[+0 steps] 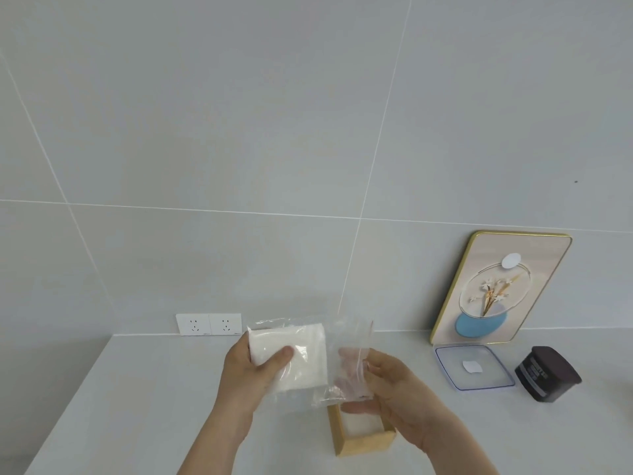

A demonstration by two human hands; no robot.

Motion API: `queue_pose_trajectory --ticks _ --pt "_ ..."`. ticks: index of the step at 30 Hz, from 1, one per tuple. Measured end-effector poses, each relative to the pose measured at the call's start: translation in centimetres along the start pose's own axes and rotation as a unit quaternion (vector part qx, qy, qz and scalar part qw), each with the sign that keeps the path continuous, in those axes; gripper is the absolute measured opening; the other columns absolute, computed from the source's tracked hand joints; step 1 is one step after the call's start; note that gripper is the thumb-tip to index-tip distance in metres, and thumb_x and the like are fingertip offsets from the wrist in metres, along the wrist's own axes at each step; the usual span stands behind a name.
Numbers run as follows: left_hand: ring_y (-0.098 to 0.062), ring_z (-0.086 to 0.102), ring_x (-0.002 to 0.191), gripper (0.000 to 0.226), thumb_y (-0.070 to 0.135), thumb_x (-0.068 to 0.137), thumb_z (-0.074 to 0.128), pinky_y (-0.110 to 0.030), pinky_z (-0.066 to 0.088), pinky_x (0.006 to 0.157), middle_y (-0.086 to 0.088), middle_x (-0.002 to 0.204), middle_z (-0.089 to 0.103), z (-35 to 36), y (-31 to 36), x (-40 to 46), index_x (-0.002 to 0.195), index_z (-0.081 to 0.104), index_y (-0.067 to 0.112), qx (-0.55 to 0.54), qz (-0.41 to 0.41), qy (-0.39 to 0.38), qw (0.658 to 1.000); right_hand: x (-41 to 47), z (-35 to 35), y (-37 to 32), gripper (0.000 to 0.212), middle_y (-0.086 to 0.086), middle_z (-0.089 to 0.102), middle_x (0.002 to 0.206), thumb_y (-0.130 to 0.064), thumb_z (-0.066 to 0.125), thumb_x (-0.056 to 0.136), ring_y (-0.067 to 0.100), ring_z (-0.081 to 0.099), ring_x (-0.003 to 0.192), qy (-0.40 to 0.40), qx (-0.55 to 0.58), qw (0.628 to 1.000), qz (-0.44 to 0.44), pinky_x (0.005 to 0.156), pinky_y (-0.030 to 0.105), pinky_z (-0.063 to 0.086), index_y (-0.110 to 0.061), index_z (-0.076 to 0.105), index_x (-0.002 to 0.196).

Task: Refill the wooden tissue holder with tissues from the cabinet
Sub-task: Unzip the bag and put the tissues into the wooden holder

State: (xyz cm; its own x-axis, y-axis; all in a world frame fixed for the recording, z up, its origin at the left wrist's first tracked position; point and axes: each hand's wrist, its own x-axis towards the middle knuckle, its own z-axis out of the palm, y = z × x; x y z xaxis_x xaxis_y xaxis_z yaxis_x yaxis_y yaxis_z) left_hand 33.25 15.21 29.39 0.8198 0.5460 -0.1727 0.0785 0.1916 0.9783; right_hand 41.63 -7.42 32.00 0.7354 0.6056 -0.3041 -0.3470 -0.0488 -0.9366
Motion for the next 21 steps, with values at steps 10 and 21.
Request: queue_pose_trajectory --ticks 10,21 --pt "-0.019 0.075 0.086 0.035 0.033 0.064 0.086 -0.036 0.059 0.074 -0.004 0.098 0.079 0.3 1.2 -0.7 0.096 0.072 0.033 -0.008 0.04 -0.099 0.994 0.9 1.2 -1.2 0.056 0.019 0.069 0.13 -0.022 0.083 0.073 0.029 0.073 0.116 -0.023 -0.087 0.996 0.021 0.081 0.039 0.065 -0.028 0.072 0.128" --pt "-0.034 0.073 0.108 0.05 0.033 0.071 0.087 -0.037 0.062 0.082 -0.014 0.116 0.077 -1.2 0.3 -0.5 0.117 0.071 0.021 -0.048 0.025 -0.158 0.986 2.5 3.0 -0.3 0.036 0.016 0.077 0.121 -0.022 0.078 0.089 0.031 0.076 0.106 -0.057 -0.076 0.995 0.044 0.088 0.047 0.064 -0.015 0.073 0.124"
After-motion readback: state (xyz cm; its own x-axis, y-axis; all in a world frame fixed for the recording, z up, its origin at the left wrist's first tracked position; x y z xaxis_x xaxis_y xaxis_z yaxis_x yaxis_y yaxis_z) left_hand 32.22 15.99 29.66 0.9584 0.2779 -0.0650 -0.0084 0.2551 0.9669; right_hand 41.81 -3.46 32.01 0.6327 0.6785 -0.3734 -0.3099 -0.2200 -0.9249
